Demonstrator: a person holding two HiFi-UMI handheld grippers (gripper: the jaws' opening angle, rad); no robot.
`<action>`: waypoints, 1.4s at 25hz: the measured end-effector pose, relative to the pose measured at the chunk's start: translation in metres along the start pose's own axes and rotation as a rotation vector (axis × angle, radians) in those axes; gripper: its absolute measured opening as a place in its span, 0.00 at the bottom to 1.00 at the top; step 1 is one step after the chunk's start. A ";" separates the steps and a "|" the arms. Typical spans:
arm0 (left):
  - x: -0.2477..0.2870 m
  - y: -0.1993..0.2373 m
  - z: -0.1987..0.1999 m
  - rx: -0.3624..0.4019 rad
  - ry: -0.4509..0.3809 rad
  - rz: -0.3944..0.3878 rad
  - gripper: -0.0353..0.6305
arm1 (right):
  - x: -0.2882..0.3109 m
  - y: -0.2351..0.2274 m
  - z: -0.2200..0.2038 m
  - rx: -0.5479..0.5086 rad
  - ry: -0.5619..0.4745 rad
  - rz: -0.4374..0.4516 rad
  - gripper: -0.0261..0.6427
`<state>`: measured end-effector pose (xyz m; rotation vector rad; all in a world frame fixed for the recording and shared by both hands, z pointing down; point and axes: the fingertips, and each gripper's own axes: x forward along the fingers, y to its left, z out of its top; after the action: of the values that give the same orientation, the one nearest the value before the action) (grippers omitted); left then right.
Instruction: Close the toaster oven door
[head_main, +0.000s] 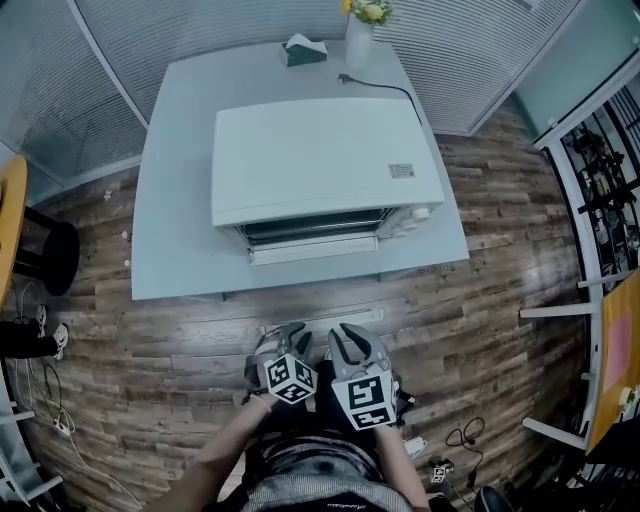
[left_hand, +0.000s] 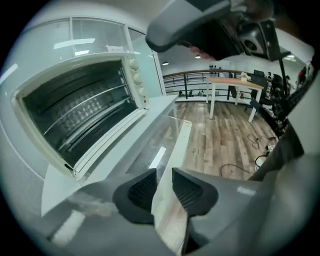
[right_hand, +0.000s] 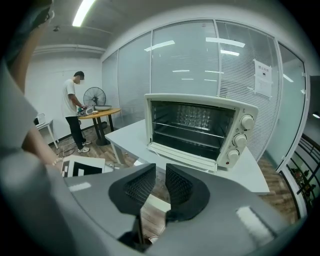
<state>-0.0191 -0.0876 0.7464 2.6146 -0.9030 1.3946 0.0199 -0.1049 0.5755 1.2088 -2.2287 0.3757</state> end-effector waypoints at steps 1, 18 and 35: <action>0.005 -0.002 -0.004 0.030 0.015 -0.002 0.21 | 0.000 0.000 -0.001 0.002 0.001 -0.003 0.13; 0.032 -0.013 -0.016 0.397 0.108 0.070 0.29 | -0.005 -0.010 -0.017 0.008 0.034 -0.026 0.14; 0.039 -0.013 -0.021 0.405 0.161 0.047 0.26 | -0.013 -0.004 -0.016 -0.006 0.039 -0.002 0.14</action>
<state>-0.0114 -0.0890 0.7924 2.7050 -0.7305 1.9485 0.0343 -0.0899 0.5805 1.1905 -2.1942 0.3884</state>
